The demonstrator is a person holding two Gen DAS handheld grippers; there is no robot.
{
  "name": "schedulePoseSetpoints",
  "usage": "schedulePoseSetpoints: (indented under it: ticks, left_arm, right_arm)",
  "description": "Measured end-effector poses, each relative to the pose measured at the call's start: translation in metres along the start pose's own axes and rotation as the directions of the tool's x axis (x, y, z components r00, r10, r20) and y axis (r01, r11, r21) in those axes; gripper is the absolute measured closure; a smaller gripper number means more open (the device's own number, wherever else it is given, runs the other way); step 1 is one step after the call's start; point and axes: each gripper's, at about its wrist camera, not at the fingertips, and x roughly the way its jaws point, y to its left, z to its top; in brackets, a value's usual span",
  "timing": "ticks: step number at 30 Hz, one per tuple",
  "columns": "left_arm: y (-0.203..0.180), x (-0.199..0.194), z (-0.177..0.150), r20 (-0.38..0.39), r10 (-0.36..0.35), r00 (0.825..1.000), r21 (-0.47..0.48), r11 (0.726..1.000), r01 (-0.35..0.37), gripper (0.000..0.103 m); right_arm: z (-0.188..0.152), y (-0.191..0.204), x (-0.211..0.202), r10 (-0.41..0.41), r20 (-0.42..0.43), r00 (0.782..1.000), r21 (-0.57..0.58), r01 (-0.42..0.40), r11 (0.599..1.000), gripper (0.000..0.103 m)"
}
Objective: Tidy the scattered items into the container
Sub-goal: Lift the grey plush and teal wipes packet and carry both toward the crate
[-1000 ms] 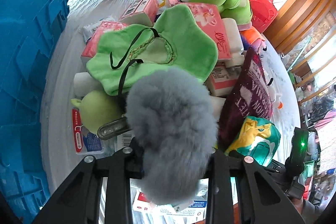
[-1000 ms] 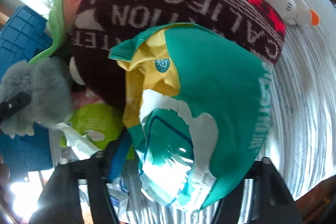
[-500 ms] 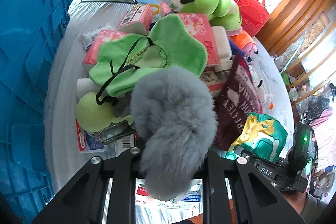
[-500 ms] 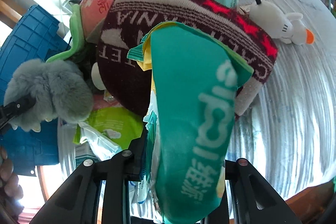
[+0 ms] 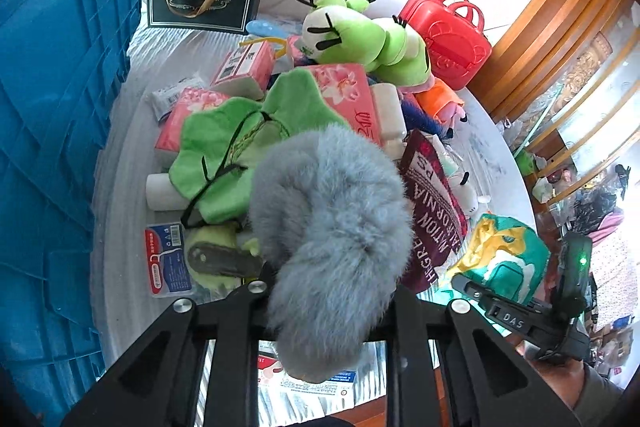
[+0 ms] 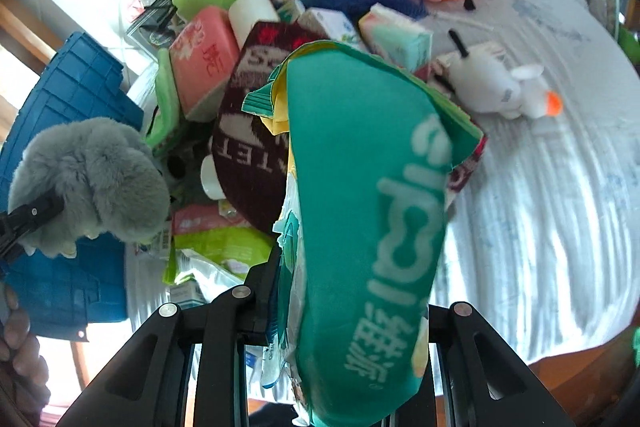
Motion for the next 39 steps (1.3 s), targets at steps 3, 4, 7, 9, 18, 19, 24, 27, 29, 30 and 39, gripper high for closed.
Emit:
schedulePoseSetpoints:
  ticks: [3,4,7,9,18,19,24,27,29,30,39]
  left_arm:
    - [-0.003,-0.006,0.004,0.014,0.004,1.000,0.006,1.000,-0.004,0.084]
    - [-0.005,-0.009,0.005,0.020,0.008,1.000,0.009,1.000,-0.008,0.084]
    - [-0.013,-0.017,0.009,0.040,0.019,0.999,0.024,1.000,-0.020,0.084]
    - [-0.021,-0.024,0.012,0.053,0.038,0.998,0.037,0.999,-0.040,0.084]
    - [-0.041,-0.055,0.024,0.111,0.120,0.987,0.053,0.991,-0.127,0.084]
    - [-0.043,-0.058,0.025,0.115,0.127,0.985,0.051,0.990,-0.133,0.084]
    - [-0.047,-0.071,0.027,0.138,0.161,0.977,0.047,0.985,-0.169,0.084]
    - [-0.050,-0.078,0.028,0.148,0.190,0.970,0.048,0.979,-0.199,0.084]
    - [-0.052,-0.084,0.028,0.157,0.214,0.964,0.050,0.973,-0.224,0.084]
    - [-0.053,-0.086,0.029,0.160,0.223,0.962,0.051,0.971,-0.234,0.084]
    - [-0.062,-0.109,0.033,0.195,0.290,0.937,0.073,0.948,-0.309,0.084]
  right_arm:
    - [0.005,-0.005,-0.020,-0.023,0.017,1.000,-0.005,0.023,1.000,0.077]
    - [0.002,-0.011,-0.031,-0.030,0.021,0.999,-0.008,0.030,1.000,0.077]
    - [0.005,-0.013,-0.048,-0.052,0.041,0.998,-0.024,0.053,0.998,0.077]
    - [0.010,-0.012,-0.064,-0.063,0.060,0.996,-0.032,0.065,0.997,0.077]
    - [0.020,-0.008,-0.134,-0.067,0.138,0.988,-0.042,0.073,0.996,0.077]
    - [0.020,-0.008,-0.140,-0.064,0.143,0.988,-0.040,0.070,0.997,0.077]
    - [0.021,-0.003,-0.169,-0.047,0.174,0.984,-0.049,0.056,0.997,0.077]
    - [0.022,0.001,-0.183,-0.039,0.190,0.981,-0.057,0.051,0.997,0.077]
    - [0.024,0.002,-0.191,-0.036,0.202,0.979,-0.061,0.049,0.997,0.077]
    - [0.025,0.003,-0.195,-0.034,0.209,0.977,-0.063,0.048,0.997,0.077]
    - [0.037,0.003,-0.224,-0.025,0.257,0.966,-0.068,0.044,0.997,0.077]
